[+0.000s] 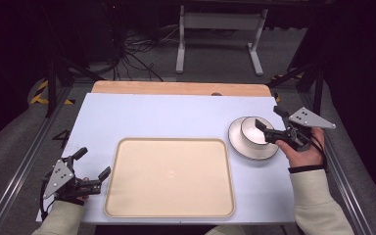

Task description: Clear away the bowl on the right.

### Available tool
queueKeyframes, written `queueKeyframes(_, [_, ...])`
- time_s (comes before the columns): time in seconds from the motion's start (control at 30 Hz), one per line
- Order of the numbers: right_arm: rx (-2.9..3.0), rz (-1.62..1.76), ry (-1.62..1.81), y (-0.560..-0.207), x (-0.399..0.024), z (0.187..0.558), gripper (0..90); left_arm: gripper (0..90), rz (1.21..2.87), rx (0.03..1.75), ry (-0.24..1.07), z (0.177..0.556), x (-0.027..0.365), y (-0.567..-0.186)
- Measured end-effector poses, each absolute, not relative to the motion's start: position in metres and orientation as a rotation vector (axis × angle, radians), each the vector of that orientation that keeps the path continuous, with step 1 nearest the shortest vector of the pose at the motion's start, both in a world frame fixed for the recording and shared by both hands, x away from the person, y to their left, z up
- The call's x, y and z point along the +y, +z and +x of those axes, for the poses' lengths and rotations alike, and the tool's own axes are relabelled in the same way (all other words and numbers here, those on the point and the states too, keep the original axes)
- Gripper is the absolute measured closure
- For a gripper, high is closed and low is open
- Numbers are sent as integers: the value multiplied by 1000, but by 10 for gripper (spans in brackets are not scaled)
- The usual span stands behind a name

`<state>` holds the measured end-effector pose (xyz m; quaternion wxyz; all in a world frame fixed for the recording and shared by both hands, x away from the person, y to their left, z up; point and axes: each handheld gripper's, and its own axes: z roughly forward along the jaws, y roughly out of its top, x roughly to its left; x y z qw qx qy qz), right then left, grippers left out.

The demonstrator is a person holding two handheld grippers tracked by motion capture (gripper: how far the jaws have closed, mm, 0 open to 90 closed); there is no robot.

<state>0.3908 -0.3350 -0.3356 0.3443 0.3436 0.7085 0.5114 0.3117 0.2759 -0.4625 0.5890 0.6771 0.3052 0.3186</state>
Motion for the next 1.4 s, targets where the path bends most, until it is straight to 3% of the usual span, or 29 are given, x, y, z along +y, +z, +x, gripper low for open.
queueKeyframes(0.63, [1918,1090,1127,-332,-349,422,216,1,1576,712,742,312,276,-463])
queueKeyframes(1.4, [2188,1398,788,-343,-355,462,475,1,1576,710,742,312,276,-463])
